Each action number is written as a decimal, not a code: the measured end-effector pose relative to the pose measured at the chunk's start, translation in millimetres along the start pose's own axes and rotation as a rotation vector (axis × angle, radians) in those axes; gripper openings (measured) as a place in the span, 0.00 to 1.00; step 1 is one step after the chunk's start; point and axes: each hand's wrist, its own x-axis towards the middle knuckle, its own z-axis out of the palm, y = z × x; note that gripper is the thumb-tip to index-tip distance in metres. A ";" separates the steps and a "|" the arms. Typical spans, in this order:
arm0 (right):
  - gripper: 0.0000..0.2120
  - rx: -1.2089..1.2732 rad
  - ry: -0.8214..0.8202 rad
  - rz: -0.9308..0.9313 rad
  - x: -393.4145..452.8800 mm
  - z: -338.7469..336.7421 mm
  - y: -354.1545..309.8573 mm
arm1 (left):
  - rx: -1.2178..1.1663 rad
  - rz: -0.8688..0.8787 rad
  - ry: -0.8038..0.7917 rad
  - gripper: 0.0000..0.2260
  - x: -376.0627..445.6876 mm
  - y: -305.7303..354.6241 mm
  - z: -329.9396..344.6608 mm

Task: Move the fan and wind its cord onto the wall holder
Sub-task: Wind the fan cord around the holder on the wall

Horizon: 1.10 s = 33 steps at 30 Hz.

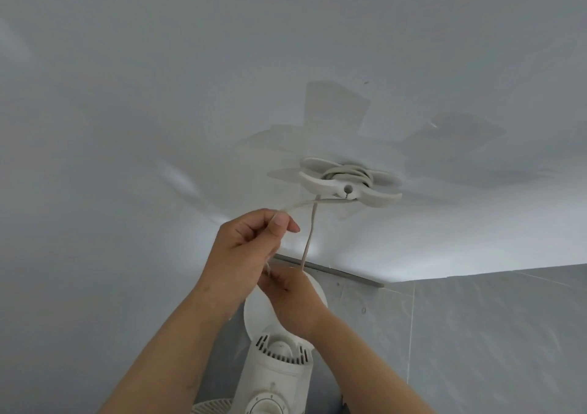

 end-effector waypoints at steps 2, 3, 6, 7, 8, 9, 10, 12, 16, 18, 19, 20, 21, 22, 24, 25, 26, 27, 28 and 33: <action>0.10 -0.164 -0.066 0.122 3.1 3.3 21.6 | -0.069 0.017 0.009 0.10 5.2 7.6 -0.1; 0.11 -0.196 -0.078 0.161 2.4 5.8 31.8 | -0.097 0.017 0.007 0.10 7.2 11.5 -0.5; 0.11 -0.171 -0.056 0.169 -2.5 8.4 43.9 | -0.141 0.003 -0.001 0.10 13.4 19.3 -1.6; 0.11 -0.153 -0.036 0.149 -3.5 7.8 42.8 | -0.150 0.004 -0.002 0.10 14.9 20.8 -2.2; 0.10 -0.127 -0.016 0.119 -4.2 7.3 40.8 | -0.162 0.006 0.001 0.10 16.6 22.3 -3.8; 0.10 -0.100 -0.004 0.083 -6.8 6.5 36.4 | -0.178 0.013 0.007 0.09 18.2 24.1 -4.9; 0.10 -0.070 -0.001 0.047 -10.9 5.4 30.9 | -0.198 0.020 0.015 0.09 19.7 26.2 -6.0; 0.10 0.002 0.009 -0.012 -20.4 2.1 17.1 | -0.230 0.023 0.035 0.09 22.9 31.6 -8.0; 0.11 0.131 0.143 -0.083 -40.0 -6.5 -4.5 | -0.226 -0.063 0.102 0.11 29.2 41.9 -6.6; 0.12 0.209 0.228 -0.108 -49.3 -11.9 -10.1 | -0.225 -0.118 0.146 0.12 31.2 46.3 -2.8; 0.12 0.251 0.271 -0.121 -53.7 -14.9 -13.4 | -0.212 -0.132 0.167 0.12 31.7 48.1 -1.1; 0.13 0.284 0.315 -0.130 -57.8 -18.0 -16.3 | -0.195 -0.142 0.188 0.12 31.7 49.3 0.5; 0.13 0.299 0.350 -0.135 -61.4 -21.1 -19.1 | -0.176 -0.152 0.207 0.11 32.3 50.0 1.7; 0.13 0.297 0.375 -0.135 -64.8 -24.3 -21.1 | -0.155 -0.166 0.224 0.11 32.4 50.3 3.0; 0.13 0.257 0.391 -0.134 -70.9 -31.3 -23.5 | -0.131 -0.196 0.253 0.11 32.0 51.6 5.3; 0.13 0.226 0.394 -0.144 -73.5 -34.4 -24.8 | -0.132 -0.196 0.267 0.11 30.9 52.5 5.7; 0.12 0.191 0.411 -0.168 -76.8 -39.1 -26.7 | -0.131 -0.175 0.281 0.11 29.5 54.5 7.7; 0.12 0.162 0.442 -0.199 -79.6 -43.2 -29.0 | -0.116 -0.135 0.295 0.11 27.2 56.2 9.8; 0.12 0.146 0.485 -0.231 -83.3 -48.1 -31.1 | -0.086 -0.076 0.307 0.11 23.9 58.1 13.3; 0.08 0.260 0.851 -0.328 -97.0 -70.9 -34.8 | 0.230 0.238 0.287 0.09 3.8 67.0 34.0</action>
